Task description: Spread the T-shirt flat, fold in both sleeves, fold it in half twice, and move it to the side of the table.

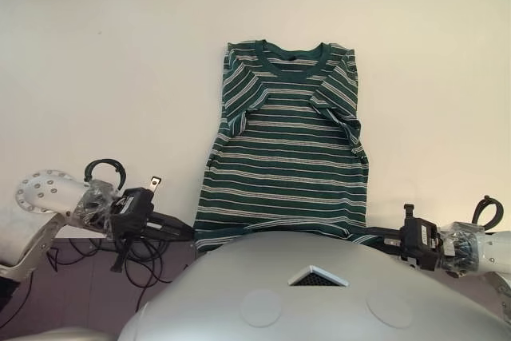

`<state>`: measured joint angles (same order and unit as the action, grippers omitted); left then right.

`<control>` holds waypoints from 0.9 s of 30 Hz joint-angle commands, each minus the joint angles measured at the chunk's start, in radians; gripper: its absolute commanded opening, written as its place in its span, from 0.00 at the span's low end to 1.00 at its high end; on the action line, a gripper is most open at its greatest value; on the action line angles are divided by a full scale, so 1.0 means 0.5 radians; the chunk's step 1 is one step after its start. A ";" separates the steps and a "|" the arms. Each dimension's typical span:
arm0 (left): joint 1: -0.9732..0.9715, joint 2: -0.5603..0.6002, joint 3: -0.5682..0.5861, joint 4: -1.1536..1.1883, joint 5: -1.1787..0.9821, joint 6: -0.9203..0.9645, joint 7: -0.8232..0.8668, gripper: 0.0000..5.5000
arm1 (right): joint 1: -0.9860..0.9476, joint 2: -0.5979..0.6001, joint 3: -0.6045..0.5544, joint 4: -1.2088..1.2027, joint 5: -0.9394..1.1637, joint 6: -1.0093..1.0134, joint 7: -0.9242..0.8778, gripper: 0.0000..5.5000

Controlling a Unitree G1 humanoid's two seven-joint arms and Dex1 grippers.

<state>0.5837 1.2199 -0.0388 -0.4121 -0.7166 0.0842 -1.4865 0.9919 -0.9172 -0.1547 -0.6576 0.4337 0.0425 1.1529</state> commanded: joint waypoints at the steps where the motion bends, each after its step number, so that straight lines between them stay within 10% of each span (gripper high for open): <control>1: -0.079 -0.043 0.163 -0.167 -0.197 0.181 0.052 0.00 | -0.078 0.020 -0.135 -0.122 0.256 0.124 -0.017 0.00; 27: -1.608 -1.356 0.014 0.908 0.207 0.718 1.452 0.00 | -1.822 0.589 0.091 0.652 0.430 0.701 -0.970 0.00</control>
<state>-0.1713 0.5859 -0.0224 0.0002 -0.6441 0.4446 -0.7843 0.1473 -0.6431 -0.1345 -0.3690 0.6655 0.3694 0.6830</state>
